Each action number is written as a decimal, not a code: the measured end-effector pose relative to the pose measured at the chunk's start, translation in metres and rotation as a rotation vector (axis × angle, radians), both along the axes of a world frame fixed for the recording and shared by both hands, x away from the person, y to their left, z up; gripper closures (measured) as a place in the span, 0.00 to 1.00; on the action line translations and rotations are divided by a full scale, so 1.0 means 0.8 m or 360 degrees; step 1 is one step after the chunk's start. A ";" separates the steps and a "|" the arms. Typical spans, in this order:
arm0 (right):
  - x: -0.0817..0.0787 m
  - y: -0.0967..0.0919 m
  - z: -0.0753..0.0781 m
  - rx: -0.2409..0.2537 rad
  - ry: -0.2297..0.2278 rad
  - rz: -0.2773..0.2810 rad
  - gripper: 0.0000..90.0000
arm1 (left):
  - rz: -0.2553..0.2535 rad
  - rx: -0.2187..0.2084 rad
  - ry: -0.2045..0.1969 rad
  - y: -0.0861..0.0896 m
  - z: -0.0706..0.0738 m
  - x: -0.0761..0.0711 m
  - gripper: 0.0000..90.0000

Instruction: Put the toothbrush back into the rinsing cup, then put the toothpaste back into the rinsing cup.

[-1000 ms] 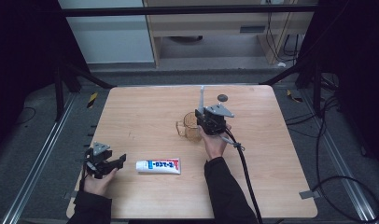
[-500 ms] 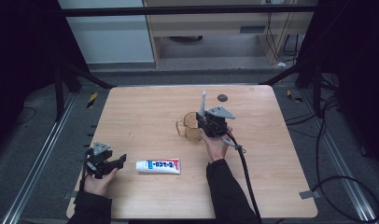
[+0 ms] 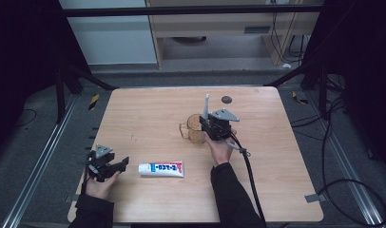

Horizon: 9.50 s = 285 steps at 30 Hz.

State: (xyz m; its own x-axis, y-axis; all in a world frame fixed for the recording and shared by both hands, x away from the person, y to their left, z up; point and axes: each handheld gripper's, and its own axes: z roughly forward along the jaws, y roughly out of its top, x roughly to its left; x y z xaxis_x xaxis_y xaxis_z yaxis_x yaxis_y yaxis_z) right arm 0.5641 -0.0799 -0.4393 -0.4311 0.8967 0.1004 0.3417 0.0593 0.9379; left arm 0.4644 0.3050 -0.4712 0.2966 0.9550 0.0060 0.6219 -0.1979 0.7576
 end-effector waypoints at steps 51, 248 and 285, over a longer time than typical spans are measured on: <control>-0.005 0.009 0.003 -0.0049 -0.0028 0.0066 0.72 | 0.0002 -0.0002 0.0000 0.000 0.001 0.000 0.40; -0.133 -0.193 -0.042 -0.0354 0.0303 -0.0101 0.38 | -0.0722 0.0198 0.0263 -0.149 0.054 0.022 0.39; -0.132 -0.193 -0.046 -0.0393 0.0335 -0.0085 0.37 | -0.0797 0.0405 0.0516 -0.173 0.027 0.037 0.34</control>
State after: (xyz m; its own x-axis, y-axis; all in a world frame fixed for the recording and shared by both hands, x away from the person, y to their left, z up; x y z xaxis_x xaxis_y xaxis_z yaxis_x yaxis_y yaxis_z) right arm 0.4585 -0.2339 -0.4758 -0.3754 0.9259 -0.0412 0.5354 0.2530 0.8058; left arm 0.4940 0.1665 -0.4499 0.7304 0.6812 0.0492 0.5971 -0.6719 0.4383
